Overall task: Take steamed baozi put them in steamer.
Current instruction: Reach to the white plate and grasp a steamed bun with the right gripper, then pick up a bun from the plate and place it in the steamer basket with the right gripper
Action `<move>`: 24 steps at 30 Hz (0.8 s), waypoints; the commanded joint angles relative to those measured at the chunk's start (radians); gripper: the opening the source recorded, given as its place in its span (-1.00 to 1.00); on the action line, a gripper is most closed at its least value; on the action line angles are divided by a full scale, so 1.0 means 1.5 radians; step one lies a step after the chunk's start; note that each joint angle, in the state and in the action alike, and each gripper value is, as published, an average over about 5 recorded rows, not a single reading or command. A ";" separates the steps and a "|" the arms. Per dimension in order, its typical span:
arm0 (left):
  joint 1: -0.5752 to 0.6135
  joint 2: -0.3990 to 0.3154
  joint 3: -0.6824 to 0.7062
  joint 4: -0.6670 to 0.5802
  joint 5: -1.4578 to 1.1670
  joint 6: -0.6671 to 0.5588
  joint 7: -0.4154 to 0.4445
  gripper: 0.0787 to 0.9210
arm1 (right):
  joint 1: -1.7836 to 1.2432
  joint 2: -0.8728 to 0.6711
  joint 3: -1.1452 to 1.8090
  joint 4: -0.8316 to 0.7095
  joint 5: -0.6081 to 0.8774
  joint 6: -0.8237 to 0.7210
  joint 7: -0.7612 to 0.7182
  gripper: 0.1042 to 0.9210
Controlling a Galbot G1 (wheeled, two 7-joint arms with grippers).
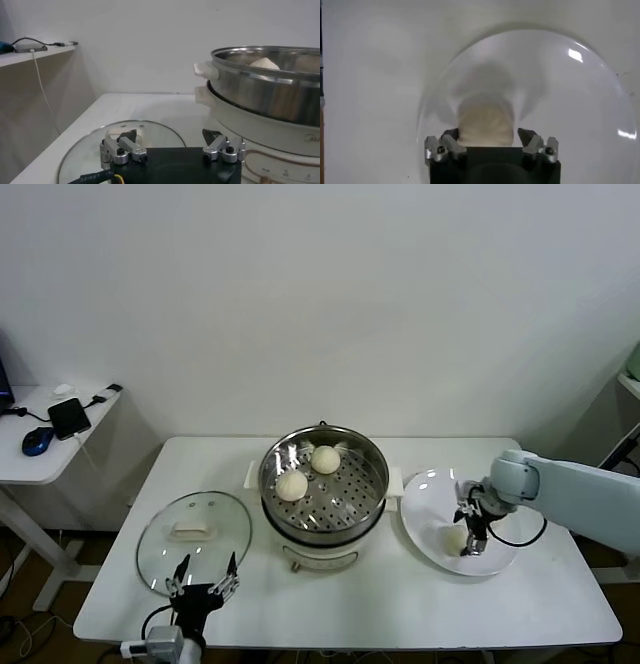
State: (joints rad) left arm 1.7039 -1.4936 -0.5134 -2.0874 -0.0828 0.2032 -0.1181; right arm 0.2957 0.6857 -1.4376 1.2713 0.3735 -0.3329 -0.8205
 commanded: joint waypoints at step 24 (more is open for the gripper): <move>0.003 0.001 0.011 -0.013 0.004 0.004 0.001 0.77 | 0.516 0.302 -0.061 0.068 0.000 0.478 -0.212 0.30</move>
State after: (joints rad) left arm 1.7075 -1.4926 -0.4965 -2.1089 -0.0769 0.2101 -0.1163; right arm 0.8516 0.9459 -1.5500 1.2706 0.3871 0.1083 -1.0525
